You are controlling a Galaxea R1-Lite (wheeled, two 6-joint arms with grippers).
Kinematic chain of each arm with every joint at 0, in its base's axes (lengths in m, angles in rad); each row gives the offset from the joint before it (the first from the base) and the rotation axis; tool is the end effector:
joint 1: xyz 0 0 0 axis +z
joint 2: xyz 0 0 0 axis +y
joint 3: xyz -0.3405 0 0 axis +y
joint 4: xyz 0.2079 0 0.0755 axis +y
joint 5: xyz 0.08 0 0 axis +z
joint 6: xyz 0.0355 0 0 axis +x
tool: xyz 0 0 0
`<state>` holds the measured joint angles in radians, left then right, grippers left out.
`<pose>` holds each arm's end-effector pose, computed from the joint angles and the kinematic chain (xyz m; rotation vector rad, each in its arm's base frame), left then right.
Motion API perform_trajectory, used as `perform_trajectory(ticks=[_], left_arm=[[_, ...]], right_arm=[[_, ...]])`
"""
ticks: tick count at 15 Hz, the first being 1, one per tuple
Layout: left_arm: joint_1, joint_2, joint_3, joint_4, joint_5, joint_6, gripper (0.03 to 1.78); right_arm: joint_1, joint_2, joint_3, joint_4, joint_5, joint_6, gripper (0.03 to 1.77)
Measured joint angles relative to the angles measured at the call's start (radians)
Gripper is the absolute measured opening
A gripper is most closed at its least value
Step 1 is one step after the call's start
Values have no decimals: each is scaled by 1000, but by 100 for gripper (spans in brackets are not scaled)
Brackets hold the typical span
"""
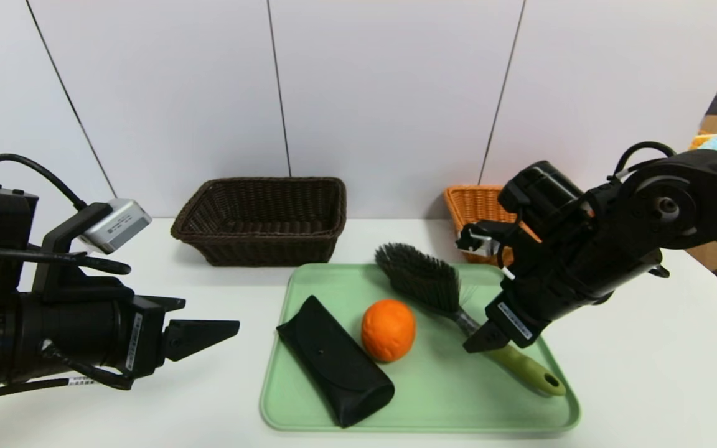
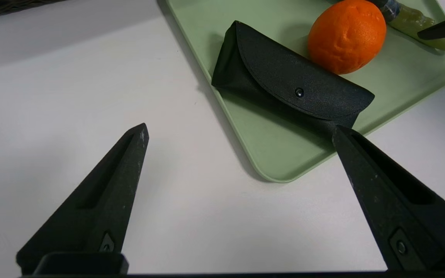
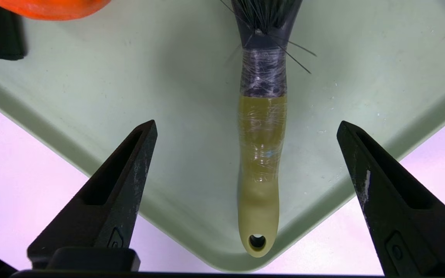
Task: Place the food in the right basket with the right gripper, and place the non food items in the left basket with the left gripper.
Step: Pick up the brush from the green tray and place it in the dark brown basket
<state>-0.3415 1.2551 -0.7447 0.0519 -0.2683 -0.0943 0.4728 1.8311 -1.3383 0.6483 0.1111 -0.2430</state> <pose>0.1940 -0.0789 0.2271 -0.0680 0.5980 -0.5660 0.3139 0.1650 0.1924 -0.4182 1.0729 0.6567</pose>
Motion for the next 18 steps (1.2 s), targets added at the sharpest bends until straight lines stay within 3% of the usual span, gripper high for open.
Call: perform_trajectory(ticks=[7,18], left_arm=[[1,-4,10,0,0,-1,169],[1,-6,16,0,0,-8,169]], right_arm=[[8,121,-193,183,-4,1,167],[8,198,-204,209,-49,-72,169]])
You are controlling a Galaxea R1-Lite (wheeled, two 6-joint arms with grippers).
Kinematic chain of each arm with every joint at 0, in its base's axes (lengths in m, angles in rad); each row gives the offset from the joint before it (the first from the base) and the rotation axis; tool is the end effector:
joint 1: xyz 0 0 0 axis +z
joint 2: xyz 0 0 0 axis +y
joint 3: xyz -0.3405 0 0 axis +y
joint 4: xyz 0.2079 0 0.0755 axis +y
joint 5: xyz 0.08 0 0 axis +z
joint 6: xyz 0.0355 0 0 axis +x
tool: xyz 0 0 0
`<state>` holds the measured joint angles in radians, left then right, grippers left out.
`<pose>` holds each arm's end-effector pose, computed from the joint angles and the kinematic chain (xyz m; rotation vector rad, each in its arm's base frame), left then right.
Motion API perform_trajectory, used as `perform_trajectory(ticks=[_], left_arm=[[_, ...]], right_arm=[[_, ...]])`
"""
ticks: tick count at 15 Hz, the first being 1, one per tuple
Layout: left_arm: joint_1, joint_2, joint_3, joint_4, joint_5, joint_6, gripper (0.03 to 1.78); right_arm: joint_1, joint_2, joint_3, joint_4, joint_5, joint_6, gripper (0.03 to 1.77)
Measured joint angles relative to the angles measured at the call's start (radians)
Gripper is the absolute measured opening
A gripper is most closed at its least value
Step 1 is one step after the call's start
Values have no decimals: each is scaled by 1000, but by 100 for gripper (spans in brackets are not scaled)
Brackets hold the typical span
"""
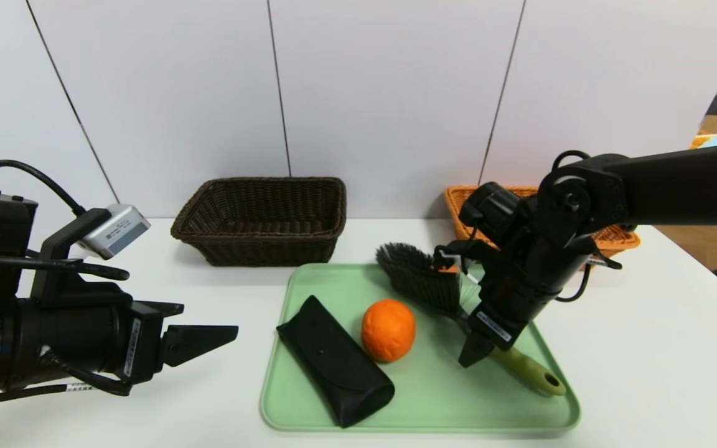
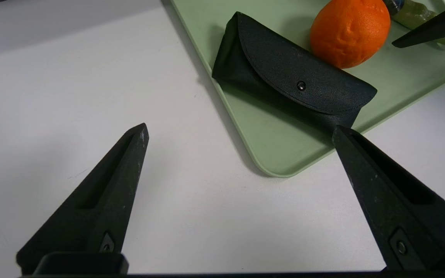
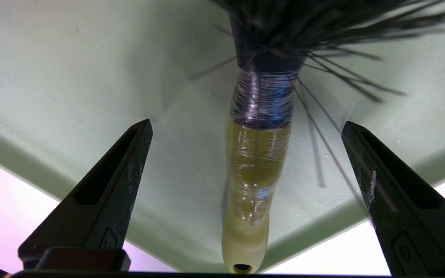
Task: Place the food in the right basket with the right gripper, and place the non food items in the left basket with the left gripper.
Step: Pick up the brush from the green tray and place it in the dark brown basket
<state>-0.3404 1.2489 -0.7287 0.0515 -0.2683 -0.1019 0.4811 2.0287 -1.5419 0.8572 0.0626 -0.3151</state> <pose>0.1913 -0.0777 0.2234 -0.0751 0.6096 -0.5616 0.3496 0.1850 0.1624 -0.5429 1.2545 0.6689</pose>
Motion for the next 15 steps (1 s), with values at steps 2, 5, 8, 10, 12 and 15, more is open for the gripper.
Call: perform_trajectory(ticks=[2,5,8,10,12,15], left_arm=[[0,0,0,0,0,0,169],[0,-1,0,0,0,0,169],[0,-1,0,0,0,0,169],[0,-1,0,0,0,0,169],[0,-1,0,-1,0,0,169],[0,-1,0,-1,0,0,169]], right_arm=[[0,-3,1,22,-1,-9,169],[2,-5,3,35,-19,-15,169],[5,-5,4,35,-25,-18,169],[8,-5,7,35,-27,-18,169],[10,-3,9,33,-29,-19,169],[16,-1,9,31,-29,-19,170]])
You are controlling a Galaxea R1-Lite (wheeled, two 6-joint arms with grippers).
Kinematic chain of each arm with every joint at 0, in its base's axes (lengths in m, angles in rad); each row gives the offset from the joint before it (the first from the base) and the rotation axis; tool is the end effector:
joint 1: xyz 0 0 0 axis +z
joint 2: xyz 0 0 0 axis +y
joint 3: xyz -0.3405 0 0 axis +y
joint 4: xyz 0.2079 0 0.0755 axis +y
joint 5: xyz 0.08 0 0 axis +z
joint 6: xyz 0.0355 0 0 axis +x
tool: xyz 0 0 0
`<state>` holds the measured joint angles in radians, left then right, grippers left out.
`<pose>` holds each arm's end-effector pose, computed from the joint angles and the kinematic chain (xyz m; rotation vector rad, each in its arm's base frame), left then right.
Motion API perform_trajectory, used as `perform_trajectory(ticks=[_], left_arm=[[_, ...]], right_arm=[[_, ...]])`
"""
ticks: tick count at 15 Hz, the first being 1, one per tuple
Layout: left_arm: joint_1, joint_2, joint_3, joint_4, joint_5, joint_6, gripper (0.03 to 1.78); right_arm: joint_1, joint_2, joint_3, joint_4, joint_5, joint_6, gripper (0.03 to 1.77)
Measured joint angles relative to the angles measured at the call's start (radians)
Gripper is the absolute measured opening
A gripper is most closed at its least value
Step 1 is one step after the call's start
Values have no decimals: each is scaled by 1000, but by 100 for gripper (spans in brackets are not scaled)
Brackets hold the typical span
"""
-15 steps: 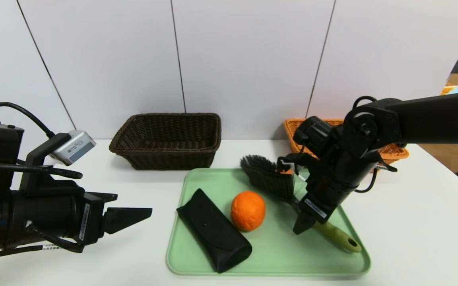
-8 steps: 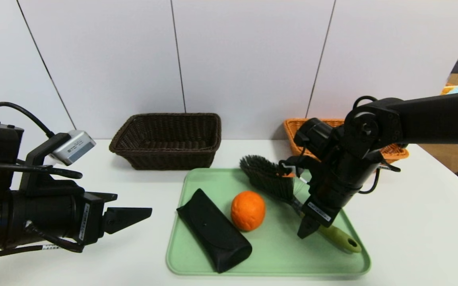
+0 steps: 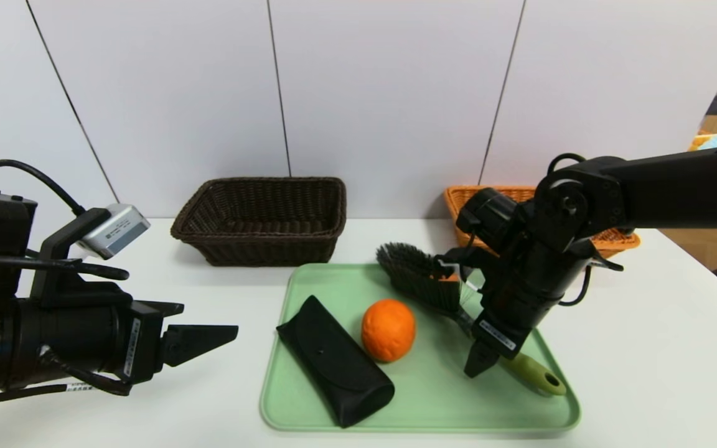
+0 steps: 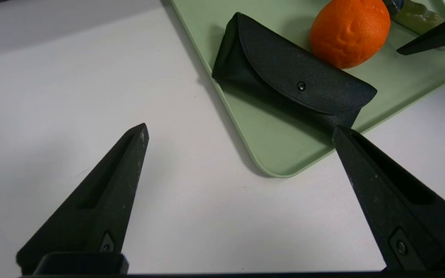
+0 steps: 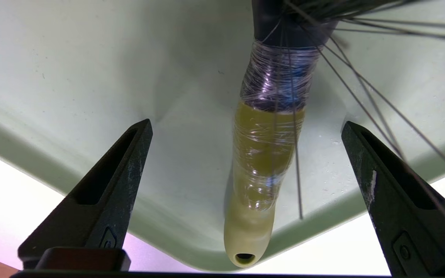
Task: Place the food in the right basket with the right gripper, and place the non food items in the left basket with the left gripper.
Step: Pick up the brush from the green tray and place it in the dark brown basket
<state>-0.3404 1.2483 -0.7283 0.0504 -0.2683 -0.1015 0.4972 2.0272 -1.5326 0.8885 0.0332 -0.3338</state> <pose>0.1912 -0.0777 0.2235 -0.0748 0.6081 -0.5619 0.3426 0.1873 0.1600 -0.5952 1.2843 0.6709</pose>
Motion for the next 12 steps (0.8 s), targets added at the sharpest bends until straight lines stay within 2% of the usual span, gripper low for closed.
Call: perform_trajectory(ticks=[6,9,12], left_arm=[[0,0,0,0,0,0,169],[0,0,1,0,0,0,169],[0,0,1,0,1,-1,169]], right_arm=[[6,2,0,-1,-20,0,170],[6,3,4,-2,-20,0,119],[7,2,15,-3,-17,0,84]])
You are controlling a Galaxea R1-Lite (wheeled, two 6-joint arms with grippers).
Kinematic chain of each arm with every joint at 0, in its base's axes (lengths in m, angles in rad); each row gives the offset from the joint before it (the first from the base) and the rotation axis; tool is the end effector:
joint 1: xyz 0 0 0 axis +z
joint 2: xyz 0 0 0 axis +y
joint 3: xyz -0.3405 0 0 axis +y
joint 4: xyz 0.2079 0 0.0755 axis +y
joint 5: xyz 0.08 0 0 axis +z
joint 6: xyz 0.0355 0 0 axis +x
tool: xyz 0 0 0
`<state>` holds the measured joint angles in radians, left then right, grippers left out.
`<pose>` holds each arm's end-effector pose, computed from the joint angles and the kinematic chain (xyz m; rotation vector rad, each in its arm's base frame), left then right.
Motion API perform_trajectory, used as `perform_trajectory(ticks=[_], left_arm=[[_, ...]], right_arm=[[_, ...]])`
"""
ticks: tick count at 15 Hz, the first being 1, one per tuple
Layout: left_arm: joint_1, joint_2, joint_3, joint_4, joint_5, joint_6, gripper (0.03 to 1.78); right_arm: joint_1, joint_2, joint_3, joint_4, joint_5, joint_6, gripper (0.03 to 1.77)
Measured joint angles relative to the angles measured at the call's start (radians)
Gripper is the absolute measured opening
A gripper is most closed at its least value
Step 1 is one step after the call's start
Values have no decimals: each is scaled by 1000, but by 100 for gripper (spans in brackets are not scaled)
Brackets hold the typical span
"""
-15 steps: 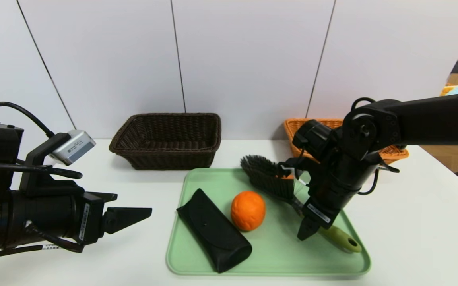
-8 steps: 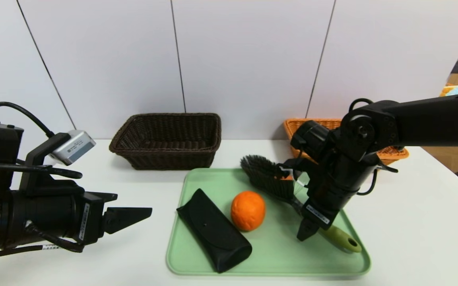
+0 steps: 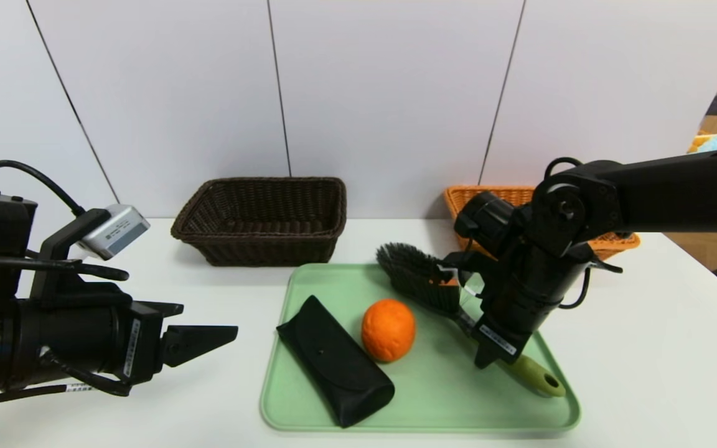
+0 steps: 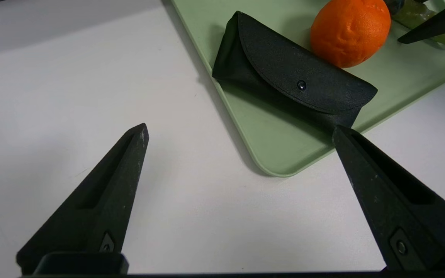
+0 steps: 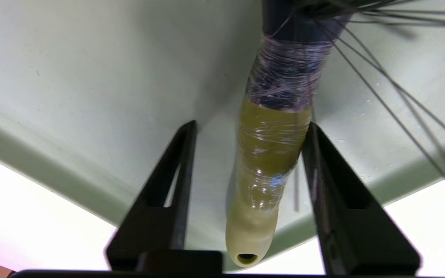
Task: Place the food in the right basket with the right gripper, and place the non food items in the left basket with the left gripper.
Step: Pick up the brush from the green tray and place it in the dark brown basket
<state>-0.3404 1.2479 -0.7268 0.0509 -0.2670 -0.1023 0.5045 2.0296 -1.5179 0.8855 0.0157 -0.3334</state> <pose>0.1910 -0.0776 0.2230 -0.0751 0.6099 -0.5602 0.3403 0.1885 0.1556 -0.6144 1.2961 0.6622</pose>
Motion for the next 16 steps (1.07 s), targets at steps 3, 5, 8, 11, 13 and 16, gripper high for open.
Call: perform_trajectory(ticks=[3,5,8,11,13,16], left_arm=[[0,-4,5,0,0,-4,169],[0,-6,11,-1,1,-11,169],[0,-11,20,-22,1,-12,169],[0,-14,21,-23,1,-12,169],[0,-17,25,-23,1,-11,169],[0,-18,26,-23,0,-12,169]], right_arm=[[-1,-2,7,0,2,-2,40],[0,-3,12,-1,3,-2,40],[-1,-7,17,-3,3,0,40],[-6,-26,19,-23,16,7,40],[-13,-54,20,-51,23,11,40],[-21,-89,22,-60,23,12,40]])
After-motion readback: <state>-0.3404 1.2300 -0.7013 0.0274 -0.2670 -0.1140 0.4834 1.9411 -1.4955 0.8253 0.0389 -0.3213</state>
